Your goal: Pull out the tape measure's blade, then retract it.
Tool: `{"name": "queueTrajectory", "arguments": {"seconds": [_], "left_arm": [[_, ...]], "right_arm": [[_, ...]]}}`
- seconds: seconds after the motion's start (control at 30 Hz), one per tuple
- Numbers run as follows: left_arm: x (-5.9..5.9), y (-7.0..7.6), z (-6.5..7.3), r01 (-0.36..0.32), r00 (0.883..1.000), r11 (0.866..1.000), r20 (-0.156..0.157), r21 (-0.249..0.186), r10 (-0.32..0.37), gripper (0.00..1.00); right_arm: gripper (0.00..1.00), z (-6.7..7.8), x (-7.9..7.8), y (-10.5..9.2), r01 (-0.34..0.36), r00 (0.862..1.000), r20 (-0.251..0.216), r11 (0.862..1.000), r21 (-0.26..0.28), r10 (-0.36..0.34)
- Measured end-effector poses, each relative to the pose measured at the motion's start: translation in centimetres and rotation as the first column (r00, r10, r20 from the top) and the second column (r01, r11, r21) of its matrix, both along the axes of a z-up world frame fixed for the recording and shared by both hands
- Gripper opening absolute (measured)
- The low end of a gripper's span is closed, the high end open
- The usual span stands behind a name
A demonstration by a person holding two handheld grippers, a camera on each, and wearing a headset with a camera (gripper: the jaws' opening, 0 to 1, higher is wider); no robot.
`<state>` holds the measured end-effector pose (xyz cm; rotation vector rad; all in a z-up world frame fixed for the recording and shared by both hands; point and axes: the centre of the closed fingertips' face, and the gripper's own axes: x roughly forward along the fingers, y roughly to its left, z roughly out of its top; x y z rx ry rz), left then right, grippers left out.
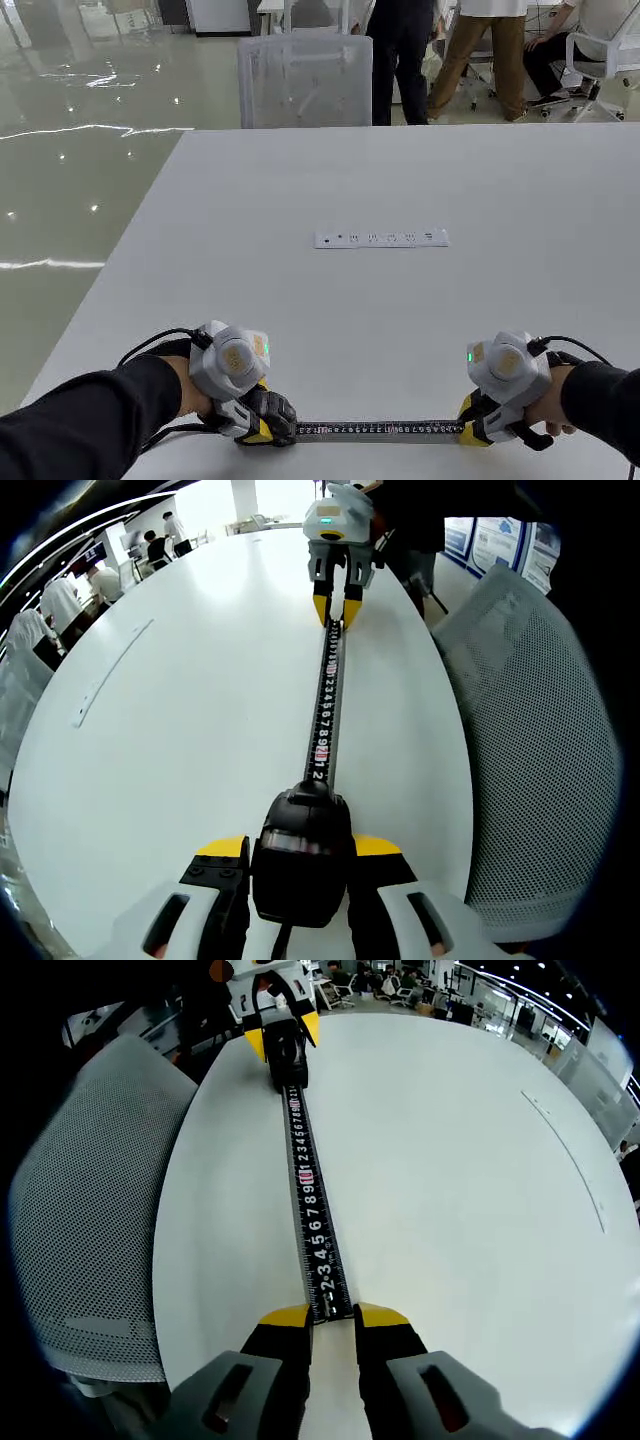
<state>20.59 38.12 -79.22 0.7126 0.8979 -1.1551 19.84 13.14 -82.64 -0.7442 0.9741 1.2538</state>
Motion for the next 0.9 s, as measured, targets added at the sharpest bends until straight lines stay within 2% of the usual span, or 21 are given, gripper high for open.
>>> {"name": "queueTrajectory", "arguments": {"seconds": [0.13,0.17,0.27,0.3,0.37,0.47,0.5,0.57,0.6,0.63,0.67,0.7,0.73,0.77,0.8,0.83,0.87,0.9], "left_arm": [[0.2,0.4,0.0,-0.06,0.998,0.998,-0.013,-0.026,0.06,0.36],[0.4,0.6,0.1,-0.075,0.997,0.997,0.0,-0.035,0.075,0.38],[0.7,1.4,0.3,-0.135,0.991,0.988,0.01,-0.07,0.136,0.43],[0.8,1.8,0.4,-0.176,0.984,0.981,0.001,-0.085,0.176,0.45],[0.9,2.4,0.5,-0.214,0.977,0.971,-0.014,-0.103,0.213,0.5],[1.4,3.4,0.9,-0.298,0.954,0.942,-0.015,-0.155,0.3,0.6],[1.4,3.5,1.0,-0.3,0.953,0.938,-0.015,-0.173,0.302,0.63],[1.4,3.8,1.2,-0.317,0.946,0.924,0.002,-0.214,0.325,0.74],[1.3,4.1,1.1,-0.335,0.939,0.917,0.0,-0.214,0.343,0.83],[1.3,4.5,1.0,-0.365,0.927,0.903,0.004,-0.226,0.376,0.94],[1.1,4.7,1.0,-0.379,0.921,0.894,-0.008,-0.239,0.389,1.0],[0.9,4.9,1.1,-0.399,0.914,0.881,-0.026,-0.253,0.406,0.99],[0.7,5.1,1.2,-0.428,0.901,0.862,-0.051,-0.272,0.432,1.0],[0.6,5.1,1.5,-0.443,0.893,0.845,-0.06,-0.3,0.447,1.0],[0.6,5.3,1.8,-0.449,0.889,0.836,-0.06,-0.314,0.455,1.0],[0.8,5.9,2.3,-0.455,0.88,0.825,-0.028,-0.335,0.474,1.0],[0.9,6.0,2.7,-0.457,0.875,0.814,-0.018,-0.359,0.484,1.0],[1.0,5.9,3.5,-0.456,0.869,0.785,-0.019,-0.42,0.494,1.0]], "right_arm": [[0.14,0.1,-0.1,0.0,0.032,0.999,0.0,0.999,0.015,-0.032],[0.15,0.1,-0.1,-0.1,0.045,0.999,0.007,0.999,0.026,-0.045],[0.2,0.3,0.2,-0.2,0.09,0.996,0.023,0.994,0.056,-0.092],[0.23,0.4,0.3,-0.2,0.11,0.993,0.038,0.992,0.068,-0.112],[0.3,0.8,0.7,0.0,0.12,0.989,0.081,0.988,0.095,-0.128],[0.36,1.4,0.7,0.0,0.157,0.982,0.088,0.979,0.129,-0.169],[0.37,1.4,0.6,0.0,0.168,0.98,0.084,0.977,0.134,-0.18],[0.37,1.4,0.3,-0.1,0.19,0.976,0.079,0.97,0.149,-0.203],[0.39,1.5,0.3,-0.2,0.195,0.974,0.086,0.969,0.155,-0.209],[0.41,1.5,0.2,-0.4,0.21,0.969,0.094,0.964,0.162,-0.227],[0.42,1.7,0.2,-0.5,0.226,0.965,0.097,0.958,0.175,-0.245],[0.44,1.9,0.1,-0.4,0.245,0.96,0.09,0.949,0.2,-0.267],[0.45,2.3,-0.3,-0.3,0.256,0.957,0.08,0.939,0.229,-0.28],[0.46,2.6,-0.4,-0.5,0.261,0.954,0.085,0.935,0.239,-0.287],[0.49,2.8,-0.5,-0.6,0.266,0.951,0.093,0.931,0.25,-0.296],[0.5,3.1,-0.8,-0.9,0.278,0.945,0.101,0.924,0.262,-0.313],[0.52,3.4,-0.9,-1.1,0.287,0.939,0.108,0.918,0.272,-0.326],[0.54,3.7,-0.8,-1.5,0.308,0.926,0.126,0.907,0.289,-0.355]]}}
